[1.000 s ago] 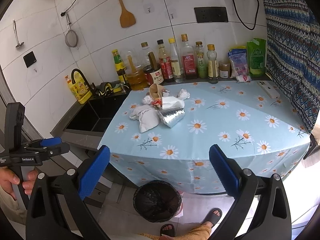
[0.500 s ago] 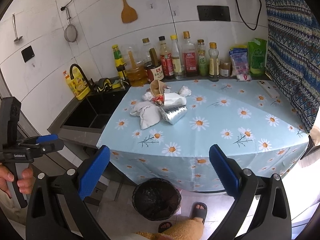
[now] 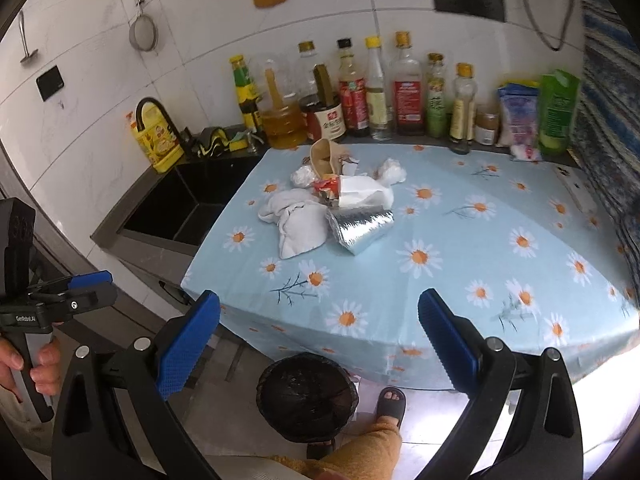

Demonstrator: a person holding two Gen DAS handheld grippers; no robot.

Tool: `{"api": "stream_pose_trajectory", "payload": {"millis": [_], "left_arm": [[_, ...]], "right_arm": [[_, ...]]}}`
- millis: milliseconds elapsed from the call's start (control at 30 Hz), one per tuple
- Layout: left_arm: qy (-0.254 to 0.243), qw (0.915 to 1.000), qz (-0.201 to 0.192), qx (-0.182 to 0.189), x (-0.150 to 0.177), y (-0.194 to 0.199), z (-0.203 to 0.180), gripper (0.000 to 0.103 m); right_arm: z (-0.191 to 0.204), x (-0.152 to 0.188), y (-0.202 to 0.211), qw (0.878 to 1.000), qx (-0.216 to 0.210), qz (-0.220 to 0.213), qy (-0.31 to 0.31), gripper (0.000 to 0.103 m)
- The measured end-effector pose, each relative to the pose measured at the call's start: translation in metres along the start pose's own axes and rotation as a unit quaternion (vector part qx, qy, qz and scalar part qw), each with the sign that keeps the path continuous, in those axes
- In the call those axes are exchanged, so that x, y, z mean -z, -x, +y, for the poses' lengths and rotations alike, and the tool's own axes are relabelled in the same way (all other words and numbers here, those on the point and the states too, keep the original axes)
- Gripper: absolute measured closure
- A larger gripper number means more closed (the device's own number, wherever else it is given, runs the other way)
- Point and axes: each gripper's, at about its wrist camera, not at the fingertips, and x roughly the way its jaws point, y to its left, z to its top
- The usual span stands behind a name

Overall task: Collect trash
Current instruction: 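Close the right tool on the silver foil-wrapped roll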

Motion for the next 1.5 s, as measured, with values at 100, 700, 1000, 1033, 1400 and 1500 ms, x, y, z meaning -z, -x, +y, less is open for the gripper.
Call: {"api": "stream_pose_trajectory", "payload": {"millis": [100, 700, 1000, 1033, 1400, 1500], "left_arm": [[0.016, 0.9998, 0.003, -0.011, -0.007, -0.015, 0.003, 0.007], [0.108, 0.9883, 0.096, -0.049, -0.025, -0.122, 0.022, 0.007], [0.135, 0.9823, 0.11, -0.07, -0.031, -0.136, 0.035, 0.007], [0.137, 0.982, 0.111, -0.069, -0.031, -0.138, 0.035, 0.007], [0.135, 0.9817, 0.117, -0.066, -0.035, -0.145, 0.028, 0.007], [0.13, 0.9823, 0.119, -0.064, -0.037, -0.147, 0.025, 0.007]], "right_arm": [[-0.008, -0.015, -0.026, 1.0, -0.012, 0.007, 0.015, 0.005], [-0.073, -0.053, -0.188, 0.993, -0.044, 0.096, 0.051, 0.005], [-0.08, -0.063, -0.23, 0.989, -0.042, 0.116, 0.076, 0.005], [-0.081, -0.064, -0.232, 0.989, -0.044, 0.116, 0.076, 0.005], [-0.085, -0.071, -0.239, 0.986, -0.087, 0.127, 0.068, 0.023], [-0.086, -0.071, -0.236, 0.986, -0.092, 0.125, 0.064, 0.023]]}}
